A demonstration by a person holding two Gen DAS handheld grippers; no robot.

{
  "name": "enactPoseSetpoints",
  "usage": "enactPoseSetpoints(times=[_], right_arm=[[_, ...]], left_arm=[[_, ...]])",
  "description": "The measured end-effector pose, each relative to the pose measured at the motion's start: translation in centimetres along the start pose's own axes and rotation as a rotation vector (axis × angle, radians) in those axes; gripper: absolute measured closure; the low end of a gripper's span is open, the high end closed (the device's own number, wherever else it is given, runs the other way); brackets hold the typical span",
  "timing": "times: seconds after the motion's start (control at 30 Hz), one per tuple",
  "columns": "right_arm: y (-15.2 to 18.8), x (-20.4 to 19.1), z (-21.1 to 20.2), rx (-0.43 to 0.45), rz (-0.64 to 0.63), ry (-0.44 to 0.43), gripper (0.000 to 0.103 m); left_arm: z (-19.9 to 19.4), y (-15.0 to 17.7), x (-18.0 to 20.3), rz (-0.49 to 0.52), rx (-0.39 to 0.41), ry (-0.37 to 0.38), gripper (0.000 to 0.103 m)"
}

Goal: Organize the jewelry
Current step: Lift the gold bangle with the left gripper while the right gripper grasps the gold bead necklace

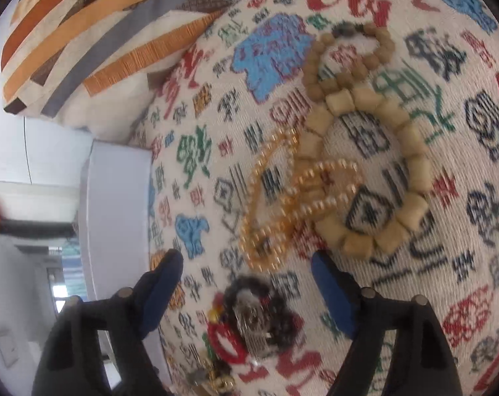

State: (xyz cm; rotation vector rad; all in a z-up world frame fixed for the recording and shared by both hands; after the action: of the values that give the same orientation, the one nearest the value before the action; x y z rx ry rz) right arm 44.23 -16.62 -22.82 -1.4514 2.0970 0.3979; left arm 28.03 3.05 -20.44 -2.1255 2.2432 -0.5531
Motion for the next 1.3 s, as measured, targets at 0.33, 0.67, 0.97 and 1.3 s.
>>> enactPoseSetpoints(times=[0.33,0.67,0.97,1.3], right_arm=[[-2.1,-1.3,1.1,0.114,-0.203,0.229,0.095],[-1.0,-5.8,-7.8,0.163,-0.39,0.113,0.095],[1.6,-14.5,-12.6,0.188,-0.563,0.03,0.095],[9.4,-28.2,-12.6,0.134,-0.787,-0.143,0.095]], left_arm=[[0.3,1.1,-1.2,-0.075,-0.025,0.034,0.034],[-4.8,0.3,-0.6,-0.089,0.024,0.064,0.034],[-11.2,-1.0,-1.6,-0.166,0.087,0.118,0.034],[-16.4,-3.0,-11.9,-0.331,0.192,-0.025,0.034]])
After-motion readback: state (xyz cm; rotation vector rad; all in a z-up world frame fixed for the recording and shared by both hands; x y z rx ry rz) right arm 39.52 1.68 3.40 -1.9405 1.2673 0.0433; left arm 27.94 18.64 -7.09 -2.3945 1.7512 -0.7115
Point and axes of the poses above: each gripper's, at about its wrist camera, not at the fingertips, and z roughly the way its jaws point, x to its right, y to its underside, the point moved 10 cm from there along z, roughly the way its jaws point, and after that the axes turned 2 degrees about y, right-handed, at the moved point
